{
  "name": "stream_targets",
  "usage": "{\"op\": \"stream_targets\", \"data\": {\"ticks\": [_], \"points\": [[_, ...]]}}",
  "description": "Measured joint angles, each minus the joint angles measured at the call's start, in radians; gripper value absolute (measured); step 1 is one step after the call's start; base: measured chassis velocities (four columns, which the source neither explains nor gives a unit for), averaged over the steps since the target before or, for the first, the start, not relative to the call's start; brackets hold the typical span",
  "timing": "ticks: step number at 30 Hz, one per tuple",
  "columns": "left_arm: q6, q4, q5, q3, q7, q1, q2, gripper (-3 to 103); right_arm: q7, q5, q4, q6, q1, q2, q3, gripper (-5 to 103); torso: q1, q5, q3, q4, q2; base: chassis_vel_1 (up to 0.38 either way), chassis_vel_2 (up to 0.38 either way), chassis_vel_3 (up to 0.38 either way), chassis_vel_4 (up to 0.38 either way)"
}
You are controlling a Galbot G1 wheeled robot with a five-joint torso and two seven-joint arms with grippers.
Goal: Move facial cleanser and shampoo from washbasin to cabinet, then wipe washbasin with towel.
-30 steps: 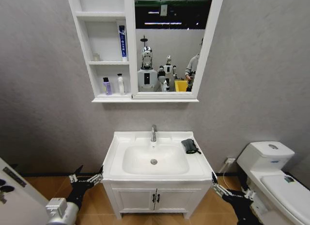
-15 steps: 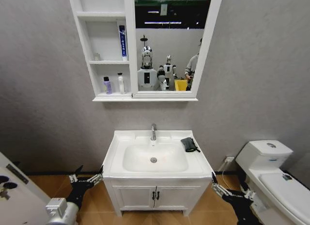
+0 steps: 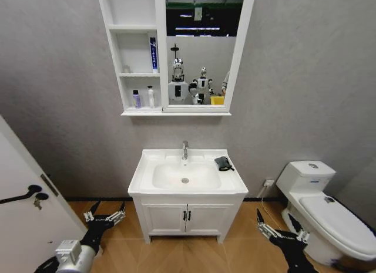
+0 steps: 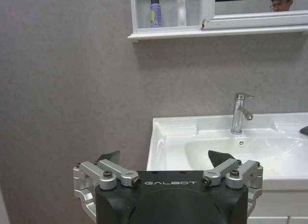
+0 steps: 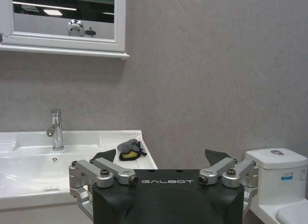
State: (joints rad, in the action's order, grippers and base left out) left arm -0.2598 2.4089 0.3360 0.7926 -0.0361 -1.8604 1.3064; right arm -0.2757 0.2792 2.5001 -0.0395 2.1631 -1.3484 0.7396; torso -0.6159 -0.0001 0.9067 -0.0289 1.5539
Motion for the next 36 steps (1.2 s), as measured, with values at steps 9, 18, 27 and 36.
{"op": "stream_targets", "data": {"ticks": [9, 18, 27, 36], "points": [[0.0, 0.0, 0.0, 0.0, 0.0, 0.0, 0.0, 100, 0.0, 0.0, 0.0, 0.0, 0.0, 0.0, 0.0, 100, 0.001, 0.001, 0.0, -0.0002, 0.001, 0.359, -0.359, -0.369, 0.355], [0.0, 0.0, 0.0, 0.0, 0.0, 0.0, 0.0, 100, 0.0, 0.0, 0.0, 0.0, 0.0, 0.0, 0.0, 100, 0.001, 0.0011, 0.0, -0.0002, 0.0, 0.357, -0.342, -0.352, 0.356], [0.0, 0.0, 0.0, 0.0, 0.0, 0.0, 0.0, 100, 0.0, 0.0, 0.0, 0.0, 0.0, 0.0, 0.0, 100, 0.001, -0.0006, 0.0, 0.0, 0.0, 0.351, -0.334, -0.348, 0.343], [0.0, 0.0, 0.0, 0.0, 0.0, 0.0, 0.0, 100, 0.0, 0.0, 0.0, 0.0, 0.0, 0.0, 0.0, 100, 0.001, 0.0, 0.0, -0.0005, 0.001, 0.127, -0.116, -0.172, 0.144]]}}
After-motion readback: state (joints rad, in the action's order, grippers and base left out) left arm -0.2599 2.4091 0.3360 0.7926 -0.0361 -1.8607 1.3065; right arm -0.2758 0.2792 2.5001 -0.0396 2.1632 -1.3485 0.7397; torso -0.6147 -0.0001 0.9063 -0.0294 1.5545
